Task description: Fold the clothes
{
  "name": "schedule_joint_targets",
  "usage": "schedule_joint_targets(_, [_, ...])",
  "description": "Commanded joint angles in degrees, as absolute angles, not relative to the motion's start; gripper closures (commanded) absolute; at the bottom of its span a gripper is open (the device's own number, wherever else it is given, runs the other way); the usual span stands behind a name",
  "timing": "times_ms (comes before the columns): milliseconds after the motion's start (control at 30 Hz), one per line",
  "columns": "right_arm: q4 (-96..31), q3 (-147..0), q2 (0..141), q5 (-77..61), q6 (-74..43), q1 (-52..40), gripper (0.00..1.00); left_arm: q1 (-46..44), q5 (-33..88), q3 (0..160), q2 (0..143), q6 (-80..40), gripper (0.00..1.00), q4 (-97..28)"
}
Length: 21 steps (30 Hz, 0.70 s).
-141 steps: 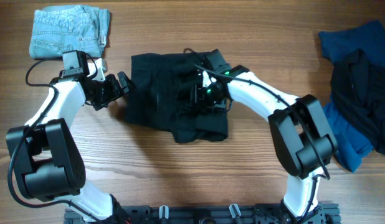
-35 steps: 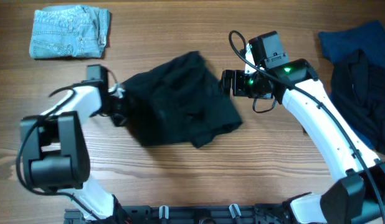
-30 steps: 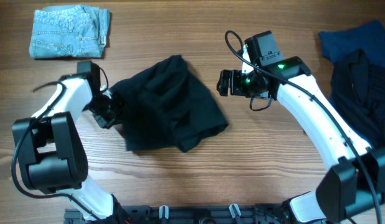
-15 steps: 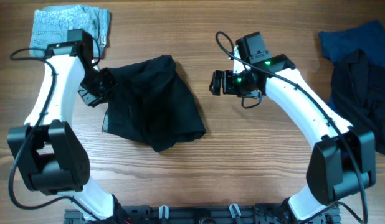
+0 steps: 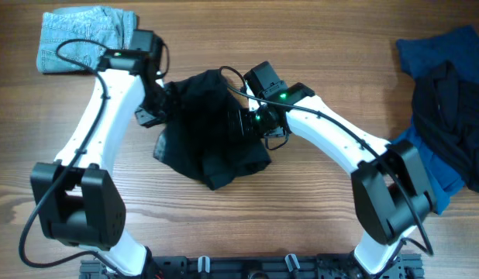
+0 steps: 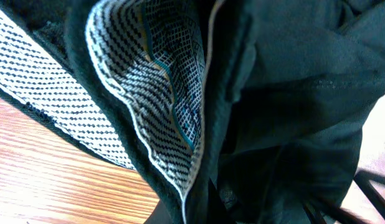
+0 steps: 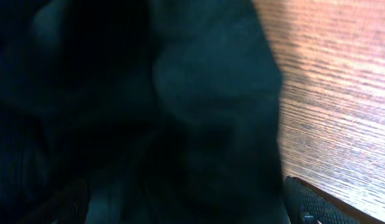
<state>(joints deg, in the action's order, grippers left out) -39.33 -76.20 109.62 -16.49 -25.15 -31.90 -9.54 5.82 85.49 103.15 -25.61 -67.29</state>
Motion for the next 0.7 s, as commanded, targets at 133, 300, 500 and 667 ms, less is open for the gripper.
schedule_joint_targets(133, [-39.9,-75.6,112.0,-22.7,-25.0,-29.0,0.0,-12.1,6.2,88.2,101.6,-29.1,0.96,-67.1])
schedule_joint_targets(300, [-40.7,-75.6,114.5,-23.5,-24.1,-29.5,0.01,-12.2,7.9,92.4,101.0,-30.7,0.96,-67.1])
schedule_joint_targets(500, [-39.5,-75.6,117.2,-27.2,-24.2,-29.7,0.01,-12.6,13.8,95.5,101.0,-31.0,0.96,-64.1])
schedule_joint_targets(667, [-39.5,-75.6,117.2,-27.6,-24.6,-30.4,0.02,-14.3,13.9,95.5,101.0,-32.7,0.96,-61.1])
